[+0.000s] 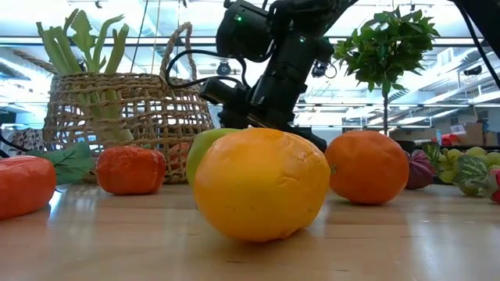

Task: Build produce basket
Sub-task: Put the top violet eggplant into the brown basket

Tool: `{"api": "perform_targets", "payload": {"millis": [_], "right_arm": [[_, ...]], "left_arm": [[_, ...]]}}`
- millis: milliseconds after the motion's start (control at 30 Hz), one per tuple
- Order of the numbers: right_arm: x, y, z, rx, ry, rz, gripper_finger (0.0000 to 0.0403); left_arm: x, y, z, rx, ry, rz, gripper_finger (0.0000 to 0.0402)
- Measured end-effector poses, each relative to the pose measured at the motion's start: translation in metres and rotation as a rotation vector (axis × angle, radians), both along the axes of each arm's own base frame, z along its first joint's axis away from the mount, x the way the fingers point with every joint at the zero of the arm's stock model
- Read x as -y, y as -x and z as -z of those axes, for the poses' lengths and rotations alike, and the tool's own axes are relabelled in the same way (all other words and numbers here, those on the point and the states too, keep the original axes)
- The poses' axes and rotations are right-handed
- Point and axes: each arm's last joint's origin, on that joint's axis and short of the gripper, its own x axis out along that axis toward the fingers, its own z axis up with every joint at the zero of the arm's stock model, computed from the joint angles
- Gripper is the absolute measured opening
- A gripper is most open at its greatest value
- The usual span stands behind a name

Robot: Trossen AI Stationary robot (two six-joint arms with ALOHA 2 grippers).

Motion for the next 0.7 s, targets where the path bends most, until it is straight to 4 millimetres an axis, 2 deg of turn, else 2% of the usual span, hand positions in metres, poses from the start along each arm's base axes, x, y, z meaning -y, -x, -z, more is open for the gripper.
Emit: {"api": "perform_targets", "payload": {"millis": [167,300,700], "right_arm": [[-0.0003,-0.0015,-0.0003,0.019,-0.013,0.017,0.0186],[-0.0011,-0.0053,-0.0003,0.059,-0.058,0.074,0.0183],[-0.0099,-0.0068,0.0005,0.077,-0.124,0.178,0.0249]], "left_arm": [[0.0011,0.0001,-0.0001,0.001,0.006,0.039,0.0055],[0.0014,0.0001,0.0000,0.001,0.004,0.049,0.0053],[0.0039,0.0003,-0.0001,0.003,-0.008,0.135,0.0051]]}}
